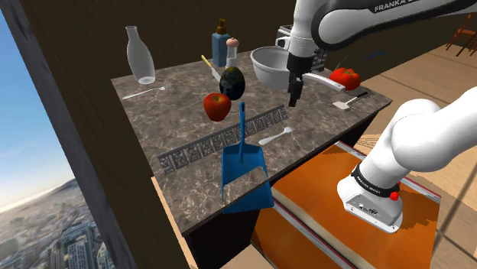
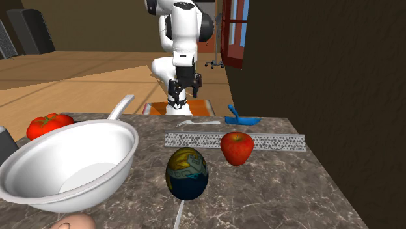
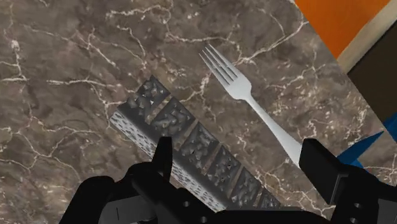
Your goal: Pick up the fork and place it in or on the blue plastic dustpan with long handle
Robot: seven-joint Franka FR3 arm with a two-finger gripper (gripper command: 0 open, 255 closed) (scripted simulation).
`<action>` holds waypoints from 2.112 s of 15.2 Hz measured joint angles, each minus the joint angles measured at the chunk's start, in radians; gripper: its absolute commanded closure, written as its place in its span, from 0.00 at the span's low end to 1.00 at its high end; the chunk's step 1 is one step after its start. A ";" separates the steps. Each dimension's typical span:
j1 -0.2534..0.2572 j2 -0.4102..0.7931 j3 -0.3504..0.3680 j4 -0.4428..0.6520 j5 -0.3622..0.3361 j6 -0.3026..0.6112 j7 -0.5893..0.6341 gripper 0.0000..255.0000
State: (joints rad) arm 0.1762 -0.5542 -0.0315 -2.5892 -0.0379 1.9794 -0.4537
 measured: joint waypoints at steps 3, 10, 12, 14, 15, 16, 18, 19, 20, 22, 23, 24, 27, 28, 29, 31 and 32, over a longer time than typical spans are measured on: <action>0.039 0.061 -0.022 -0.043 -0.008 0.066 -0.132 0.00; 0.101 0.179 -0.039 -0.126 -0.014 0.210 -0.316 0.00; 0.102 0.193 -0.040 -0.145 -0.015 0.242 -0.319 0.00; 0.102 0.218 -0.041 -0.159 -0.015 0.280 -0.320 0.00; 0.102 0.223 -0.042 -0.164 -0.015 0.291 -0.321 0.00; 0.102 0.226 -0.042 -0.167 -0.016 0.297 -0.321 0.00; 0.102 0.230 -0.042 -0.170 -0.015 0.304 -0.320 0.00; 0.102 0.231 -0.042 -0.170 -0.015 0.306 -0.320 0.00; 0.102 0.232 -0.042 -0.171 -0.015 0.306 -0.320 0.00; 0.102 0.232 -0.042 -0.171 -0.015 0.307 -0.320 1.00; 0.102 0.232 -0.042 -0.171 -0.015 0.307 -0.320 1.00; 0.102 0.232 -0.042 -0.171 -0.015 0.307 -0.320 1.00; 0.102 0.232 -0.042 -0.170 -0.015 0.307 -0.320 1.00; 0.103 0.232 -0.042 -0.170 -0.015 0.307 -0.320 1.00; 0.103 0.232 -0.041 -0.170 -0.015 0.307 -0.320 1.00; 0.103 0.232 -0.041 -0.170 -0.015 0.307 -0.320 1.00; 0.103 0.232 -0.041 -0.170 -0.015 0.307 -0.320 1.00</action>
State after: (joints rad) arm 0.2788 -0.3225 -0.0729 -2.7593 -0.0526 2.2865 -0.7737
